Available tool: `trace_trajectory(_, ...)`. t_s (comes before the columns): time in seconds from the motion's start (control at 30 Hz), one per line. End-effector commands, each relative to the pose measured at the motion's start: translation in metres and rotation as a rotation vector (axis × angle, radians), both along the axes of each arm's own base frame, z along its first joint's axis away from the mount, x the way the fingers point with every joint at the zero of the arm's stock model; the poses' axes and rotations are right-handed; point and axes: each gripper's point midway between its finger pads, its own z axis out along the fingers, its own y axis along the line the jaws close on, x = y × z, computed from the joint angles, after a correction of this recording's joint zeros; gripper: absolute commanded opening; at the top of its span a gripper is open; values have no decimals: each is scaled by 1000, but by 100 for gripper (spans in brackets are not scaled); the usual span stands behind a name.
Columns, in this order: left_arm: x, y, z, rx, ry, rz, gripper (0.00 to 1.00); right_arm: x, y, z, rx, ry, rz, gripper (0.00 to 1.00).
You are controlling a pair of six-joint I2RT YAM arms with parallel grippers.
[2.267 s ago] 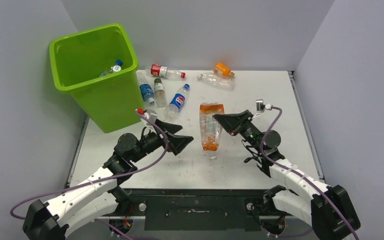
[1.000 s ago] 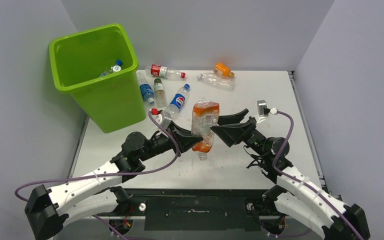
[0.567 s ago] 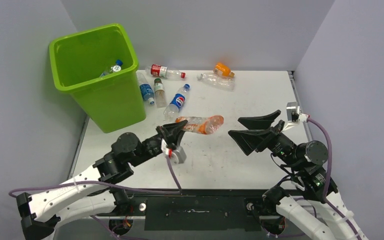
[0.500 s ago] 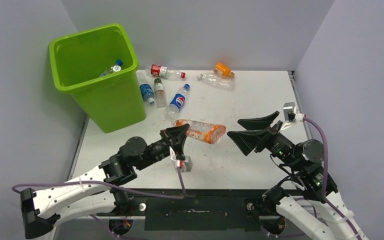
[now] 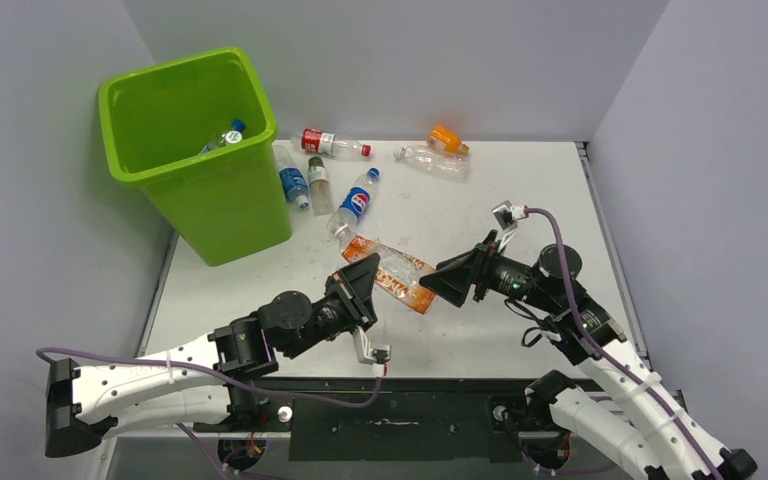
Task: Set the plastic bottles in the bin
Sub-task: Place the plastic bottle in the trash bin.
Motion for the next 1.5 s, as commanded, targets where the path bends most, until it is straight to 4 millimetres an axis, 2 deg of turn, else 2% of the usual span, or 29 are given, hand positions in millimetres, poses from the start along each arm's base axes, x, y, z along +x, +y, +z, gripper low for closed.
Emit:
trace_trajectory(0.0,-4,7,42,49,-144,4,0,-3,8,23,172,5,125,90)
trace_trajectory(0.17,-10,6,57,31,-175,-10,0,1,8,14,284,115,214,90)
trace_trajectory(0.3,-9,2,55,27,-183,-12,0,-9,9,27,430,132,287,90)
trace_trajectory(0.37,-9,-1,52,28,-185,-13,0,-13,11,26,469,154,318,90)
trace_trajectory(0.47,-8,-3,51,23,-185,-11,0,-22,17,31,508,146,365,97)
trace_trajectory(0.5,-8,-3,52,19,-185,-9,0,-24,20,30,508,150,373,95)
trace_trajectory(0.63,-7,-5,56,-2,-180,-5,0,-28,34,22,475,163,399,67)
trace_trajectory(0.7,-6,-6,57,-10,-176,-6,0,-28,36,17,462,175,393,48)
trace_trajectory(0.83,-6,-10,58,-36,-153,-10,0,-29,35,20,467,160,394,13)
trace_trajectory(0.87,-5,-11,58,-44,-142,-10,8,-29,34,21,462,153,388,6)
trace_trajectory(0.9,-5,-11,57,-56,-126,-8,20,-29,33,24,454,129,377,5)
trace_trajectory(0.93,-4,-11,57,-73,-105,-4,53,-27,31,27,444,97,360,5)
trace_trajectory(0.97,-3,-11,58,-100,-76,2,97,-23,28,28,422,83,327,5)
trace_trajectory(1.03,0,-10,53,-139,-16,21,96,-15,18,37,368,-10,254,5)
trace_trajectory(1.13,4,-9,35,-180,98,58,96,-1,-2,52,220,-197,83,5)
trace_trajectory(1.23,5,-9,24,-357,300,122,96,6,-28,62,121,-346,-96,5)
trace_trajectory(1.3,0,-13,11,-477,530,196,96,7,-41,63,74,-410,-164,5)
trace_trajectory(1.37,-7,-19,8,-555,732,246,96,6,-49,55,36,-417,-205,5)
trace_trajectory(1.47,-19,-32,11,-638,880,203,96,2,-51,45,45,-414,-201,5)
